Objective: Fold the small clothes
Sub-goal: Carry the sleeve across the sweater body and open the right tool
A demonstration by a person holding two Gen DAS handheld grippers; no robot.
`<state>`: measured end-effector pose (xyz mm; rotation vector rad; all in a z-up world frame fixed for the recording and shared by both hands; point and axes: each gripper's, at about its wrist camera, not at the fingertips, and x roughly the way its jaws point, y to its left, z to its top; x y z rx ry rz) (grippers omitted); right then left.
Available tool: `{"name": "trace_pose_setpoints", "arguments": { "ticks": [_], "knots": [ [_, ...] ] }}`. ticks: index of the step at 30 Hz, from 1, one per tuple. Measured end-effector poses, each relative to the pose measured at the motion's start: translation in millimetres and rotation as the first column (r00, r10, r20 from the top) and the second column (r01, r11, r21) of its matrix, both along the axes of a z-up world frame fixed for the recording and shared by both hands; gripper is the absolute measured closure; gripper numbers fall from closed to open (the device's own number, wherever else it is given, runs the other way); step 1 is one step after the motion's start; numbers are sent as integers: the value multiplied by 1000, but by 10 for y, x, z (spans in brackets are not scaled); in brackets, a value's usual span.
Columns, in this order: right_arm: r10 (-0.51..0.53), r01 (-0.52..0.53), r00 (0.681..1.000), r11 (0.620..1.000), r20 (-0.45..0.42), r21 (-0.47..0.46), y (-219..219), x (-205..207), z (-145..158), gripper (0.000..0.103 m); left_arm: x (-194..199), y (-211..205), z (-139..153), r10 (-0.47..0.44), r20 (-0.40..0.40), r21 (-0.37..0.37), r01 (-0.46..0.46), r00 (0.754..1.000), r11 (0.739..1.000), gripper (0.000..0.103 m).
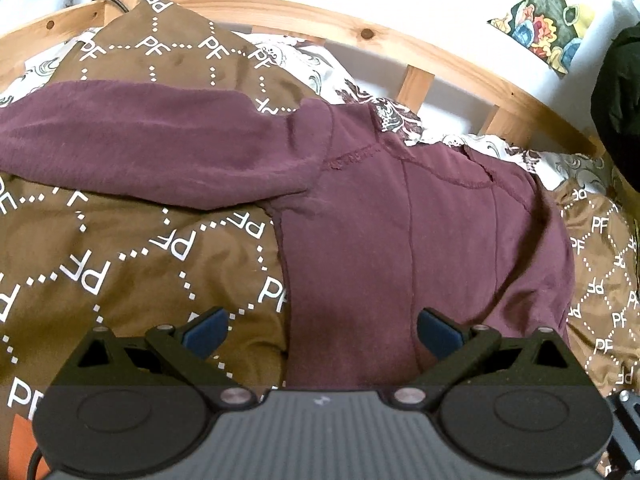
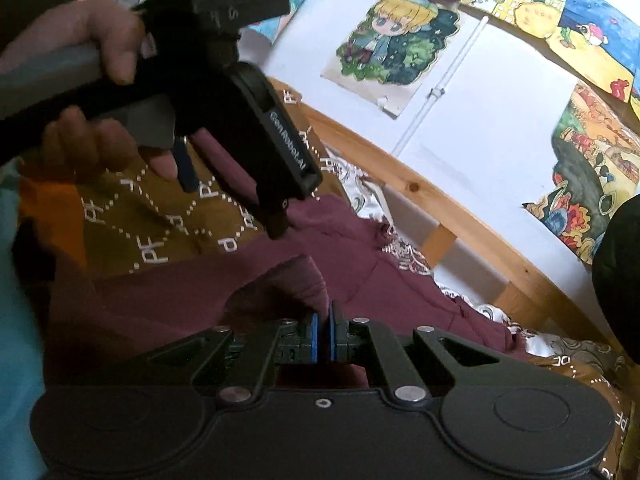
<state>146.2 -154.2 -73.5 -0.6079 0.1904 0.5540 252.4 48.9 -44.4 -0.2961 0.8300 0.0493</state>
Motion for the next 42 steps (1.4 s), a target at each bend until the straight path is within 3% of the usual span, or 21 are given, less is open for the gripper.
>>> {"name": "trace_pose_setpoints", "arguments": {
  "ticks": [4,11,14,16,18,22,25,28,32,35,38,42],
  "knots": [
    [-8,8,1000,999,-18,37,-60,8,74,98,7,13,-5,12,1,-6,-12,1000,1000,1],
    [89,-89,983,996,-161,9,-18,52,-41,94,13,-31,-36,-7,-14,17,7,1000,1000,1],
    [128,-130,968,991,-217,2,-27,51,-67,80,28,-73,-77,-32,-34,22,33,999,999,1],
    [150,-156,965,988,-215,-15,-39,15,-50,62,41,-106,-110,-48,-47,23,49,998,999,1],
    [155,-159,967,987,-203,-2,-112,-31,29,36,70,-143,-146,-68,-67,16,69,995,997,1],
    [89,-82,978,996,-191,41,-325,-55,181,25,84,-195,-206,-102,-99,-30,99,990,995,1],
    [-41,50,986,997,-159,52,-503,39,238,18,61,-245,-233,-135,-107,-57,129,985,990,1],
    [-220,235,963,968,-156,92,-684,266,261,10,31,-332,-247,-171,-110,-45,167,979,985,1],
    [-409,455,878,874,-249,171,-952,657,192,8,-6,-518,-281,-229,-133,20,234,964,972,1],
    [-460,545,823,805,-333,236,-1131,962,87,10,-45,-702,-361,-235,-188,155,265,954,952,1],
    [-443,576,804,745,-395,337,-1340,1234,-42,14,-86,-899,-554,-237,-272,340,324,933,883,1],
    [-486,611,781,724,-392,320,-1416,1608,-198,23,-189,-1078,-611,-278,-248,464,365,928,807,0]
  ]
}}
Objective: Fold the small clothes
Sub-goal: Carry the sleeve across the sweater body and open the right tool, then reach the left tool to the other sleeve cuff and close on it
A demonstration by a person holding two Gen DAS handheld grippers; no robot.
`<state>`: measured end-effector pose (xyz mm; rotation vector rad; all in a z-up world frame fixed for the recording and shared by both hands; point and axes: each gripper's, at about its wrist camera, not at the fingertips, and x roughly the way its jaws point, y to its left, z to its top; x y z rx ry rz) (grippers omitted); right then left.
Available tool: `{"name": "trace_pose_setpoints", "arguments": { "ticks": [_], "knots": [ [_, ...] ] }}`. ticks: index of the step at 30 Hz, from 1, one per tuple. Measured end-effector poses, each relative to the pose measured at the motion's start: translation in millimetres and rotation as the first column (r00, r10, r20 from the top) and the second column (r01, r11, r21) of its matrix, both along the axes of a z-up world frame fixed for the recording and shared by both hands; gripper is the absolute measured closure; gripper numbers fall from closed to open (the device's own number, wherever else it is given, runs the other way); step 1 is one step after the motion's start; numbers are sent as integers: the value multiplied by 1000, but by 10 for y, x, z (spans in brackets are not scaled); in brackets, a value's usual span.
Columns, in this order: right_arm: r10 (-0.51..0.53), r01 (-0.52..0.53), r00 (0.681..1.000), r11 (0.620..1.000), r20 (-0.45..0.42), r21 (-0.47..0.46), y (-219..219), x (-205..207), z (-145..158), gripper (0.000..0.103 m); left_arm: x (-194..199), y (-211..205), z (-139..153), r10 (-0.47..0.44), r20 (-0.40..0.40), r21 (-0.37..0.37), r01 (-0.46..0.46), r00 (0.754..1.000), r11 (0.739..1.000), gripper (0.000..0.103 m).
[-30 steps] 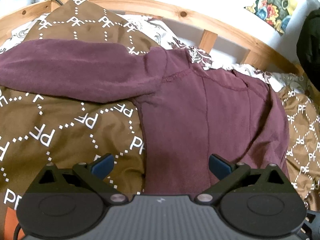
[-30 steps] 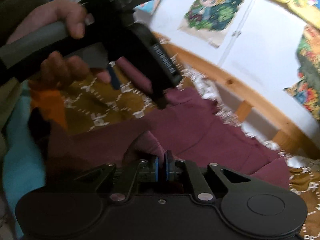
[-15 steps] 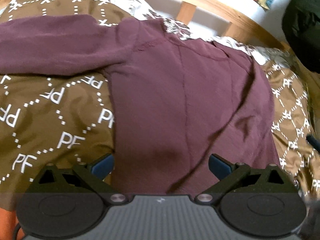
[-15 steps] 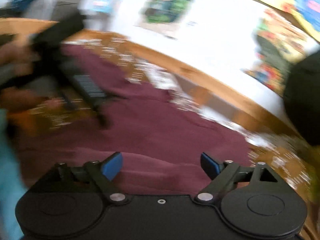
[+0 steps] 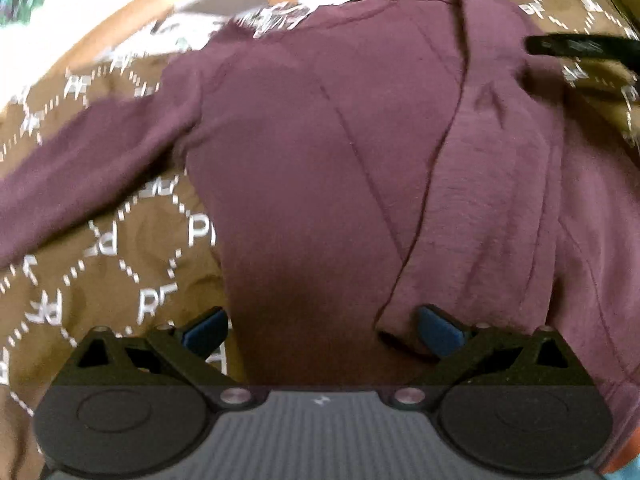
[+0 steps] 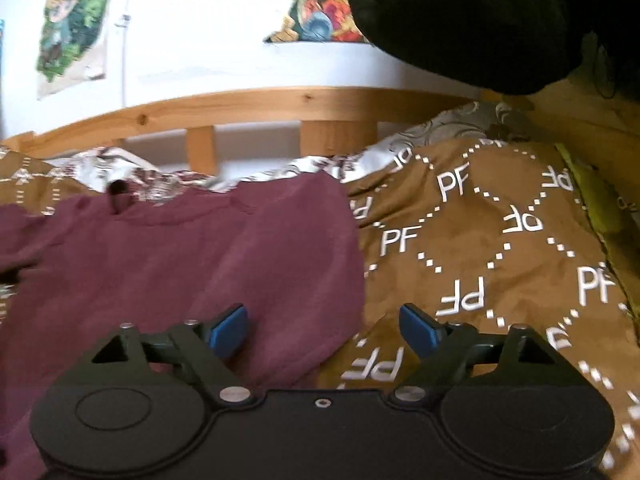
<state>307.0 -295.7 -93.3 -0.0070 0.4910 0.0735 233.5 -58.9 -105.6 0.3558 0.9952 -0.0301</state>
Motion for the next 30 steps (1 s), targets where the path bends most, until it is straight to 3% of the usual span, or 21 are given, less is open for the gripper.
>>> {"name": "trace_pose_setpoints", "arguments": {
  "ticks": [5,6,9,11,13,17,19,21,23,26,30],
  "knots": [
    [-28,29,999,1000,-43,10,-101,258,-201,38,-32,-78,-33,-27,30,41,26,999,999,0],
    [-20,20,999,1000,-40,2,-90,255,-211,55,-22,-76,-35,-21,27,32,20,999,999,0],
    [8,-9,999,1000,-40,-18,-31,266,-170,91,41,-18,-54,1,13,0,-1,1000,1000,0],
    [-3,2,1000,998,-14,-63,10,246,-124,95,47,2,-49,16,3,-25,-16,1000,1000,0],
    [-20,19,999,999,-38,-45,-41,274,-139,95,45,20,-48,24,-3,-40,-24,1000,999,0],
    [-27,25,998,999,-54,-47,-44,263,-187,84,43,37,-33,29,-12,-57,-29,1000,998,1],
    [-38,35,998,998,-53,-43,-38,227,-162,74,37,76,1,34,-26,-82,-36,999,996,1],
    [-47,44,998,998,-53,-47,-38,147,-134,52,7,151,73,62,-29,-132,-65,998,989,1],
    [-48,46,997,998,-59,-42,-29,58,-104,39,-37,241,162,95,-11,-183,-96,995,978,1],
    [-25,24,998,1000,-58,-15,13,-90,-11,30,-78,423,360,154,39,-230,-141,987,963,1],
    [12,-12,1000,1000,-12,6,130,-325,184,9,-136,880,728,325,153,-271,-276,933,922,1]
  ]
}}
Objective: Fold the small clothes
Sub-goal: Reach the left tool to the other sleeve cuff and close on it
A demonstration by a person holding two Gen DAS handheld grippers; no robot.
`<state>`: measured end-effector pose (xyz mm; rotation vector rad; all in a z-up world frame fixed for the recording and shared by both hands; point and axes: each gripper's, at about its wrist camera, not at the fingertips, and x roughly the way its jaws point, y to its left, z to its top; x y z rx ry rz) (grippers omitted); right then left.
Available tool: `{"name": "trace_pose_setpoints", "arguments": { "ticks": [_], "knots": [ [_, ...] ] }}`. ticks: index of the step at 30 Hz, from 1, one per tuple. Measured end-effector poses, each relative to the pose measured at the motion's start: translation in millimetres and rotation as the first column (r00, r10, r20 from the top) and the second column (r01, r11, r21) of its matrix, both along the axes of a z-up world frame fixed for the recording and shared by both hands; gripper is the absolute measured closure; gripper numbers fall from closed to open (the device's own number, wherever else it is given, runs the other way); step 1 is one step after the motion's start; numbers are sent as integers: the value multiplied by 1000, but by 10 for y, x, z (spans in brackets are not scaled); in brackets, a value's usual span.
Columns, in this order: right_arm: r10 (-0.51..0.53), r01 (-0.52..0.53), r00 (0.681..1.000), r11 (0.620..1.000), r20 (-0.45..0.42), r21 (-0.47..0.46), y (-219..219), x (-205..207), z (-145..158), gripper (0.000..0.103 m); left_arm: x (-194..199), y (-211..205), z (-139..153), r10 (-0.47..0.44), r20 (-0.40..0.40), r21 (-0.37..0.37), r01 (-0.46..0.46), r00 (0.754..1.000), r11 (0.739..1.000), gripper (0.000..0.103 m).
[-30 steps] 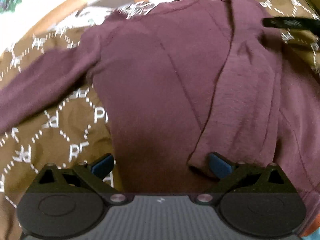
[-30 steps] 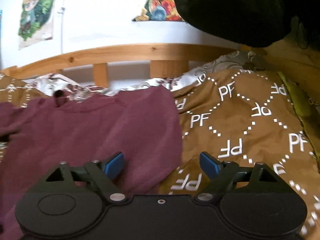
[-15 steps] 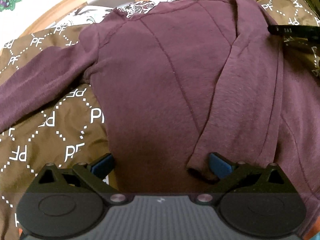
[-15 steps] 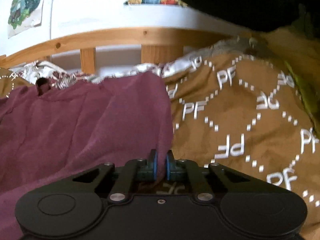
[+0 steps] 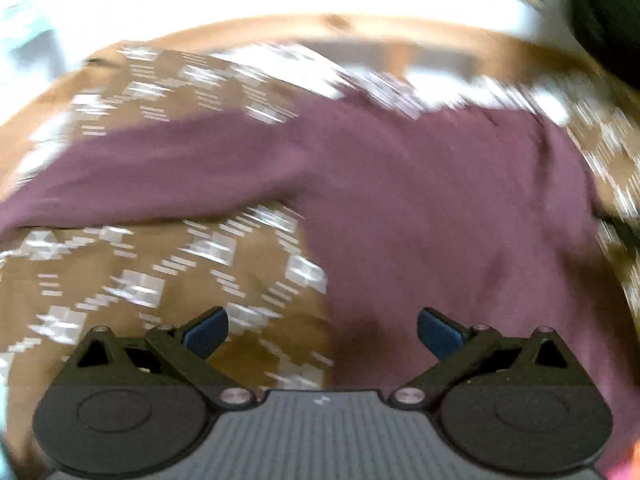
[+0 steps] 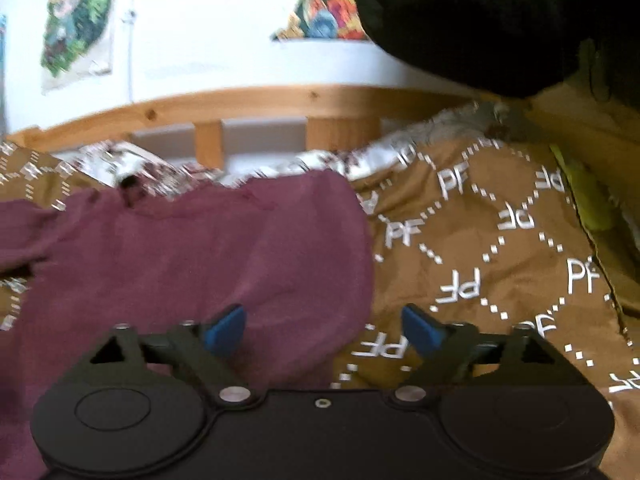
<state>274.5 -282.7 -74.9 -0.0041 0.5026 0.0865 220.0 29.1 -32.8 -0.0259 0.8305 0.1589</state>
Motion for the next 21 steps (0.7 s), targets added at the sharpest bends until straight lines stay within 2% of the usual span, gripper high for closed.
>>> {"name": "trace_pose_setpoints", "arguments": {
  "ticks": [2,5,7,10,12,15,18,21],
  "knots": [
    [20,-21,1000,999,15,31,65,-128,97,5,-58,326,157,123,48,-26,-122,991,992,1],
    [49,-50,999,996,21,72,175,-306,206,1,-114,834,314,286,88,-88,-279,954,956,1],
    [54,-55,998,994,18,98,247,-418,261,1,-113,1176,431,389,87,-140,-375,917,916,1],
    [67,-68,998,988,12,135,348,-594,311,1,-155,1627,559,485,105,-229,-453,868,861,1],
    [86,-87,996,986,12,141,404,-692,330,1,-199,1896,588,558,112,-262,-517,822,815,1],
    [109,-110,994,987,20,120,461,-772,343,1,-308,2269,548,661,96,-336,-601,744,725,1],
    [104,-104,995,988,8,116,474,-763,313,1,-391,2643,378,748,52,-473,-643,662,602,1],
    [91,-84,995,987,-41,133,442,-696,229,1,-466,2838,196,800,15,-573,-650,599,498,1]
  ]
}}
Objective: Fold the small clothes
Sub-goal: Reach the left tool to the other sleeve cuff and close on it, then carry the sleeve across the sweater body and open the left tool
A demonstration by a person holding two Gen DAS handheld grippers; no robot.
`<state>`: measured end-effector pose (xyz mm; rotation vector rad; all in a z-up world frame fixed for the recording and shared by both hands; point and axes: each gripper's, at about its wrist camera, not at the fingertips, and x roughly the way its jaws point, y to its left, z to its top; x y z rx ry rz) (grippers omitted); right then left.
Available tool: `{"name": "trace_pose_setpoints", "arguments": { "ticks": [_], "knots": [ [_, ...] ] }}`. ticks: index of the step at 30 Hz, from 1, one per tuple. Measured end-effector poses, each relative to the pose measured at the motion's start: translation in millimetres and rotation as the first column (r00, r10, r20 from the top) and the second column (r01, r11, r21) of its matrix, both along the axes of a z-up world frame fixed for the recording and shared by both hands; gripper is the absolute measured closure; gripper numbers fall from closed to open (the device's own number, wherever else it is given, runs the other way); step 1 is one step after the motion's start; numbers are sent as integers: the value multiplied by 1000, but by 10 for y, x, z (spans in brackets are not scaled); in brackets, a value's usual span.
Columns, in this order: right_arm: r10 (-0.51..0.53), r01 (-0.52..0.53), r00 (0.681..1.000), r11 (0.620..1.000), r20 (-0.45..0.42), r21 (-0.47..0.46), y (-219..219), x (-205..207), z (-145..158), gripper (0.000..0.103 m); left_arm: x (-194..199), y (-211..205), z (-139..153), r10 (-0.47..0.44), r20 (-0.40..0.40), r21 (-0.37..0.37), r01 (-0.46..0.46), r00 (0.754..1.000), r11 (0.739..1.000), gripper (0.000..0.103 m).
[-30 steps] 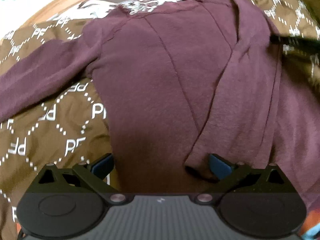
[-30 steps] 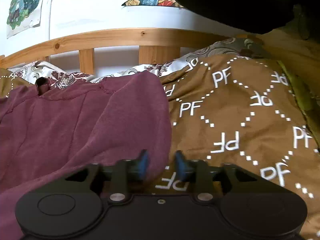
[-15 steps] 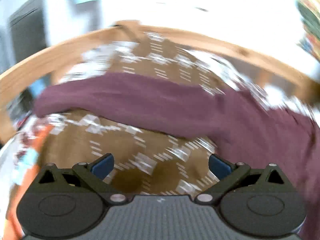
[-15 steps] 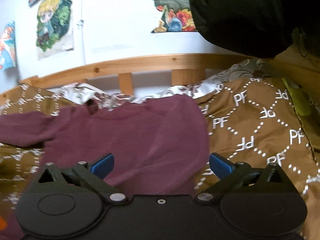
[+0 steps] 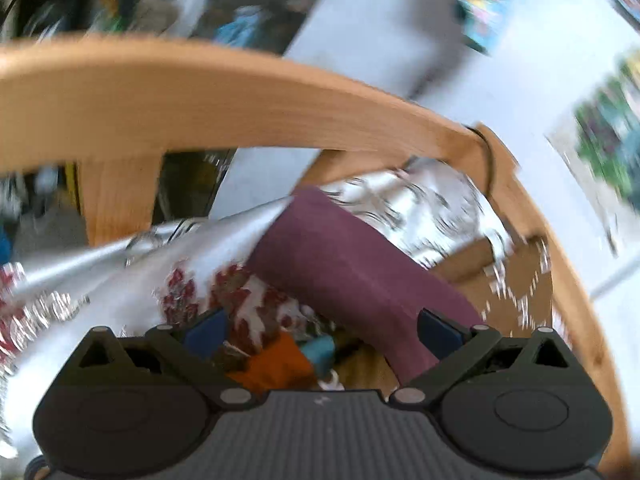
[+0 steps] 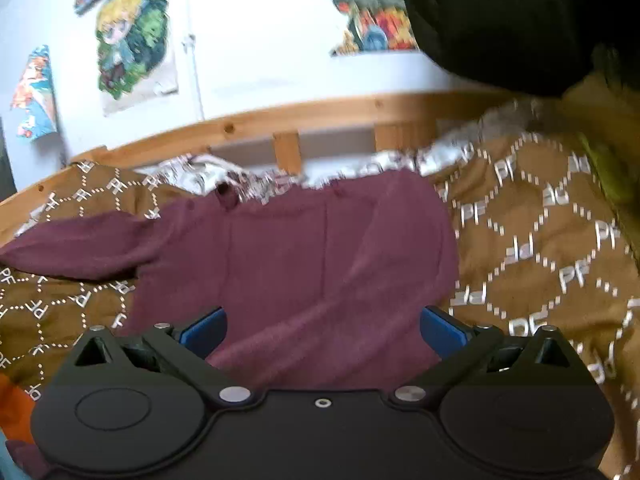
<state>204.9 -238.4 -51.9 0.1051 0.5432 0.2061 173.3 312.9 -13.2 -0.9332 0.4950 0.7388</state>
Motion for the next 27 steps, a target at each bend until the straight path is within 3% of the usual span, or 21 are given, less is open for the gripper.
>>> {"name": "trace_pose_setpoints", "arguments": {
  "ticks": [2,7,8,11,12,14,18,21,23,26,27],
  "knots": [
    [-11,11,999,1000,-37,8,-30,44,-57,1,6,44,-59,29,22,-23,-28,999,999,3],
    [-32,36,995,999,-90,37,-76,149,-161,1,87,-85,-20,36,29,66,-38,999,997,31],
    [-35,39,995,998,-97,41,-76,167,-174,1,94,-99,-18,26,41,66,-29,999,997,42],
    [-26,30,994,999,-106,37,-54,187,-200,1,160,-98,-34,20,70,52,-24,997,998,63],
    [-20,23,994,999,-108,34,-45,187,-204,1,136,-108,-17,22,78,50,-26,997,998,79],
    [-7,10,994,1000,-109,27,-20,184,-206,1,92,-132,10,36,102,73,-43,994,996,101],
    [6,-5,995,1000,-100,11,19,174,-195,1,53,-329,187,-2,182,226,-40,983,973,102],
    [7,-5,996,1000,-94,12,20,175,-182,1,69,-643,393,-117,243,394,12,963,919,103],
    [7,-6,996,1000,-91,14,12,171,-176,1,81,-908,544,-233,291,488,66,928,871,103],
    [3,-2,997,1000,-82,13,0,163,-166,1,94,-1391,762,-434,311,619,166,845,768,103],
    [-1,2,997,1000,-80,14,-7,158,-161,1,117,-1563,820,-509,301,657,211,806,723,103]
  ]
}}
